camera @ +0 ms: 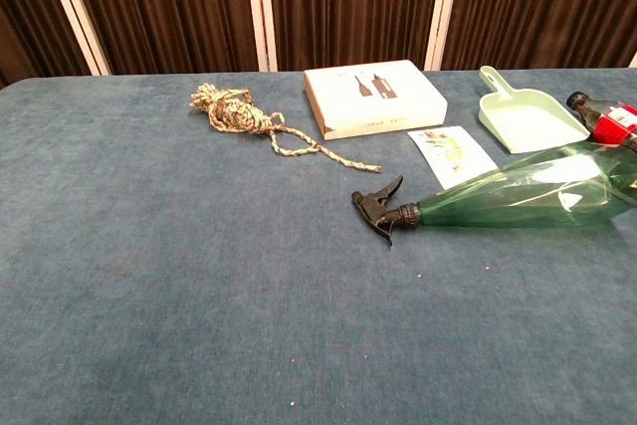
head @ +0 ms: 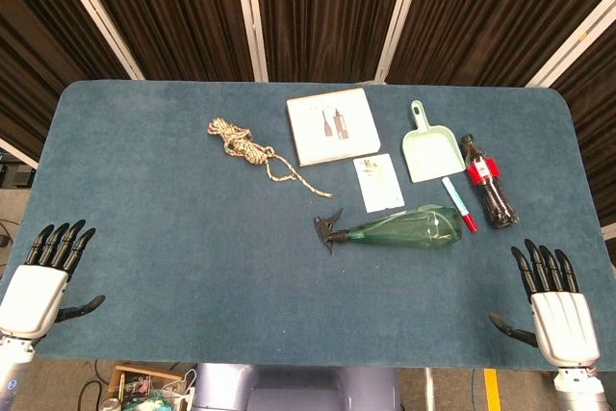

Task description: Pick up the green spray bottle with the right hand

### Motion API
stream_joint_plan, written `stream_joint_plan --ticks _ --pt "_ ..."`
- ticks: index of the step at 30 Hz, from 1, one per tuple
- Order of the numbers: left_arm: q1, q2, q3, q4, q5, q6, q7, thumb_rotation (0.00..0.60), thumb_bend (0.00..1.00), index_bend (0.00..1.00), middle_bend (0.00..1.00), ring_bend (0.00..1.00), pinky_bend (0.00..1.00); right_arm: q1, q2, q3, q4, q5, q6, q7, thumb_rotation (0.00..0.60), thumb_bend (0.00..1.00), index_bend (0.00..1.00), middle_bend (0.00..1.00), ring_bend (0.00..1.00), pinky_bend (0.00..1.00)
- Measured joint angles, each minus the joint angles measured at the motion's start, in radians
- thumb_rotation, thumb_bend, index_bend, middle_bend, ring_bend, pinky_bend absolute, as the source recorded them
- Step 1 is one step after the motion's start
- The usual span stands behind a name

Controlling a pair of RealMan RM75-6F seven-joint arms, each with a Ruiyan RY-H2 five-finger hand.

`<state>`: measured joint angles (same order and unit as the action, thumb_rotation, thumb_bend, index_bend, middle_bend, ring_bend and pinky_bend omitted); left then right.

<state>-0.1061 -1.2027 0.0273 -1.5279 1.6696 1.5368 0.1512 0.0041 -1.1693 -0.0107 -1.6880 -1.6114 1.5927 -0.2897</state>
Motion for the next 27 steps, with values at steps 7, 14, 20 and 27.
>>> stream_joint_plan --ticks 7,14,20,27 --pt "-0.001 -0.002 -0.004 -0.001 -0.005 -0.002 0.003 0.6 0.07 0.0 0.0 0.0 0.01 -0.001 -0.007 -0.004 0.006 -0.013 -0.005 -0.009 0.6 0.19 0.0 0.0 0.0 0.0" --pt "-0.001 -0.004 -0.002 -0.001 0.003 0.003 0.005 0.6 0.07 0.0 0.0 0.0 0.01 0.013 -0.045 -0.01 0.012 -0.068 -0.013 -0.038 0.6 0.19 0.0 0.0 0.0 0.0" --pt "-0.01 -0.002 -0.003 0.0 -0.004 -0.019 0.003 0.6 0.07 0.0 0.0 0.0 0.01 0.037 -0.102 -0.002 0.013 -0.098 -0.046 -0.211 0.6 0.19 0.0 0.0 0.0 0.0" --pt "-0.011 -0.004 -0.003 0.002 -0.009 -0.024 0.007 0.6 0.07 0.0 0.0 0.0 0.01 0.13 -0.193 0.043 -0.028 -0.071 -0.222 -0.416 0.6 0.19 0.0 0.0 0.0 0.0"
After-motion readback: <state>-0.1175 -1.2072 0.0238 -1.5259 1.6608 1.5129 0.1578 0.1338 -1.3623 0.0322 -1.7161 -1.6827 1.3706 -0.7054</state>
